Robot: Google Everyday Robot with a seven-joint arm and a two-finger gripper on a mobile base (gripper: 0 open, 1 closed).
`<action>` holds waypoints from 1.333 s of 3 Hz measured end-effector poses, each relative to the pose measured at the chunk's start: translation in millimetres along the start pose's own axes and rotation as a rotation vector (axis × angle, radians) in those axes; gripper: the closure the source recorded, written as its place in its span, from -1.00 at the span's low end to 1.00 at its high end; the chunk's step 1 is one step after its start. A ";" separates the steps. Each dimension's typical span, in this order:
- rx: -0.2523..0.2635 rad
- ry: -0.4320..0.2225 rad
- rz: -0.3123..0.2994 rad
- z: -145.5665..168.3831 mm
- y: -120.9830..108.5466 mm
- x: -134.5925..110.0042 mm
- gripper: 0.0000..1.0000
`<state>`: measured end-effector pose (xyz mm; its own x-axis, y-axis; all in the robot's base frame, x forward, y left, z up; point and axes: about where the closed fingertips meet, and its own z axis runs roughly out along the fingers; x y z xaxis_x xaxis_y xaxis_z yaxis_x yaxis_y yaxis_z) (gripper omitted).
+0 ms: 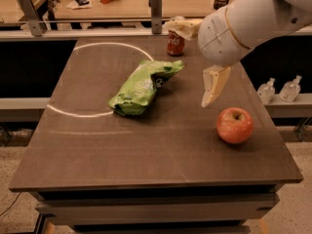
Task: Move green rice chip bag near apple
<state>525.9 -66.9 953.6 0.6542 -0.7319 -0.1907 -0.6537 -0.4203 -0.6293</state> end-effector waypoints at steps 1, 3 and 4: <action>0.005 -0.006 -0.001 0.3 -0.2 -1.2 -1.00; 0.046 -0.099 -0.142 33.1 -22.4 -7.4 -1.00; 0.023 -0.130 -0.202 58.4 -27.4 -6.8 -1.00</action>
Offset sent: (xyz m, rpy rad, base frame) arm 0.0239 0.0373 0.0000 0.0506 -0.1132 0.2105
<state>561.6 -19.1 928.2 0.8153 -0.5584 -0.1531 -0.4964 -0.5379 -0.6814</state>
